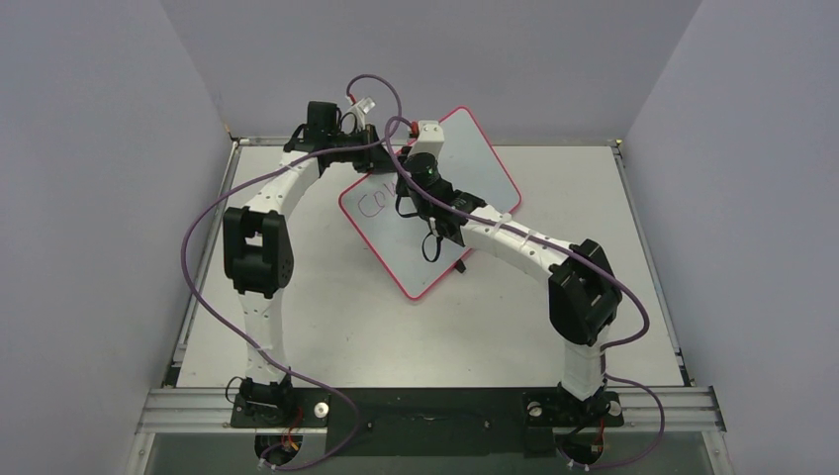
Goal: Write a sentence on the whiteboard
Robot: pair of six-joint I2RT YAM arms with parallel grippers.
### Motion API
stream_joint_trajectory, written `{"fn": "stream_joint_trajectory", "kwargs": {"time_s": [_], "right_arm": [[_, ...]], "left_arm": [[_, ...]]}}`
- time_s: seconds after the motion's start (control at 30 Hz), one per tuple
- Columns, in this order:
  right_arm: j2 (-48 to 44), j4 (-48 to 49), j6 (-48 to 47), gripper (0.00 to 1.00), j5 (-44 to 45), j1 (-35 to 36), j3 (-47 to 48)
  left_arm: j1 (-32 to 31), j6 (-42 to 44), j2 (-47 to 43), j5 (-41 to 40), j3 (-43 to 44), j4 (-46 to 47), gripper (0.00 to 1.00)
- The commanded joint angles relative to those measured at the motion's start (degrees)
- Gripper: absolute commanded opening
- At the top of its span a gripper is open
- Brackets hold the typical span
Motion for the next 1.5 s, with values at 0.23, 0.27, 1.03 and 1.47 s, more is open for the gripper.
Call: {"fn": "stream_joint_trajectory", "kwargs": {"time_s": [0.23, 0.27, 1.03, 1.47], "right_arm": [[2.7, 0.9, 0.3, 0.00, -1.2, -0.6, 3.1], [2.8, 0.9, 0.3, 0.00, -1.2, -0.6, 2.9], [-5.4, 5.8, 5.0, 0.00, -0.6, -0.2, -13.6], [-3.6, 4.4, 4.2, 0.00, -0.9, 0.0, -8.7]], "left_arm": [[-1.0, 1.3, -4.2, -5.3, -1.5, 3.6, 0.00], [-1.0, 1.3, -4.2, -5.2, -1.5, 3.6, 0.00], [-0.7, 1.5, -4.5, -5.5, -1.7, 3.7, 0.00], [-0.7, 1.2, -4.8, -5.8, -2.0, 4.1, 0.00]]}}
